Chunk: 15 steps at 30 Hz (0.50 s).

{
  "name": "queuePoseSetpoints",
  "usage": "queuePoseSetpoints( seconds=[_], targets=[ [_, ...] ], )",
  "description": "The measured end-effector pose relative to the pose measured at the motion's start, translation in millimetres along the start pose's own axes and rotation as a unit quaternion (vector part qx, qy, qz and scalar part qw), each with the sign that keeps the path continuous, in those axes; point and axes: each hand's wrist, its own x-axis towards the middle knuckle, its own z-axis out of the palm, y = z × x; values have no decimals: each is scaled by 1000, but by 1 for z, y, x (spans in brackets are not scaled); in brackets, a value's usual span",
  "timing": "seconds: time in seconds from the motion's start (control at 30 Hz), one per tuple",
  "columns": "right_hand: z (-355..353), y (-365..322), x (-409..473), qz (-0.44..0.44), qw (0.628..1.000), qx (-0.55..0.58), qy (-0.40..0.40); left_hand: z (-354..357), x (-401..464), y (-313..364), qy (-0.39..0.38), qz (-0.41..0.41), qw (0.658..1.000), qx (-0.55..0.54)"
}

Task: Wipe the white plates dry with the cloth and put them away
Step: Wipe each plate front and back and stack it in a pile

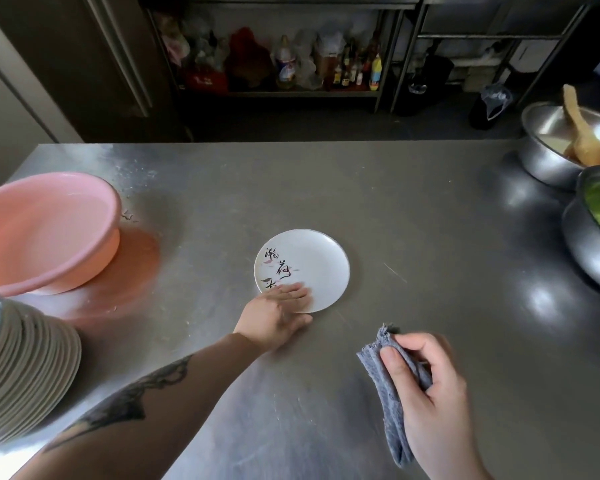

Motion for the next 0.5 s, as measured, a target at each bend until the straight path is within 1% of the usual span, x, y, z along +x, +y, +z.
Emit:
queuePoseSetpoints(
  seconds=[0.13,0.3,0.43,0.5],
  targets=[
    [2,1,-2,-3,1000,1,-7,4,2,1,24,15,999,24],
    [3,0,-3,-9,1000,9,-7,21,2,9,70,-37,997,9],
    [4,0,-5,-11,1000,9,-14,27,6,15,128,-6,992,19],
    [3,1,-6,-10,1000,8,-13,27,9,17,142,-6,989,27]
  ],
)
